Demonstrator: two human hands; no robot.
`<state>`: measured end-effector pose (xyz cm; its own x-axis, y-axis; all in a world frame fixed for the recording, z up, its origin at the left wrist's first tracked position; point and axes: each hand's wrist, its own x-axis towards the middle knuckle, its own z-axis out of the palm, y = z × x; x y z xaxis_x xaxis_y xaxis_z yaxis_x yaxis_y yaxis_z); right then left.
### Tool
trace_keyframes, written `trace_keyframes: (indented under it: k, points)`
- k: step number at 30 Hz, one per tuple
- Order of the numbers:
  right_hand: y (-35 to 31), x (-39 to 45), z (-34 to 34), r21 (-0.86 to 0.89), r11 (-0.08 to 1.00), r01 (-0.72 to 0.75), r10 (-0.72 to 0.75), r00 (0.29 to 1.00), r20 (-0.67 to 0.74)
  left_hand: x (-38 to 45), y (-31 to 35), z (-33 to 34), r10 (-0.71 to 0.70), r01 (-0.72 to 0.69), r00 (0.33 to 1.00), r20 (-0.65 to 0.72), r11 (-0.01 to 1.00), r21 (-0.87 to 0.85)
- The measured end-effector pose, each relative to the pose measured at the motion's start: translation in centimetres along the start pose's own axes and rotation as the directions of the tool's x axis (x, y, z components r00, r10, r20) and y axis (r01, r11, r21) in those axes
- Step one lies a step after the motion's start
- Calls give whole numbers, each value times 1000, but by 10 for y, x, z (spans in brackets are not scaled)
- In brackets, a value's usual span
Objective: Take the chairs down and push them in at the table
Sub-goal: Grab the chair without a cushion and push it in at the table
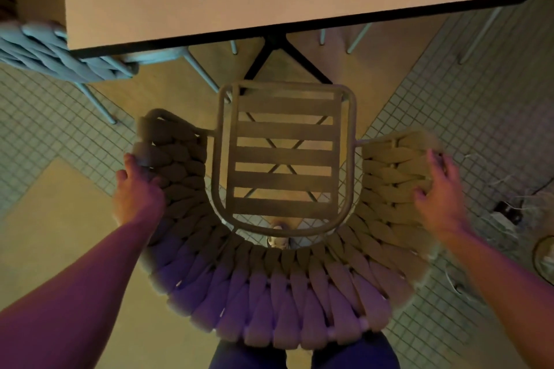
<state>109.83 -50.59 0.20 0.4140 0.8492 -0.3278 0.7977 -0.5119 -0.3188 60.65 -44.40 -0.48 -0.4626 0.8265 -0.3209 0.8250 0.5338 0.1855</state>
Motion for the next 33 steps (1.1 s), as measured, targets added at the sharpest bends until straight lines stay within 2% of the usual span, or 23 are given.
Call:
trace_keyframes:
  k: [8,21,33]
  points:
    - [1,69,-22,-37,988,152,-151,988,16,-25,13,15,-88,87,996,-27,995,-45]
    - [9,115,-41,-57,984,168,-167,986,26,-18,47,20,-82,82,997,-13,997,-10]
    - [19,115,-41,-7,987,159,-159,987,17,-26,55,21,-100,100,995,-6,995,-8]
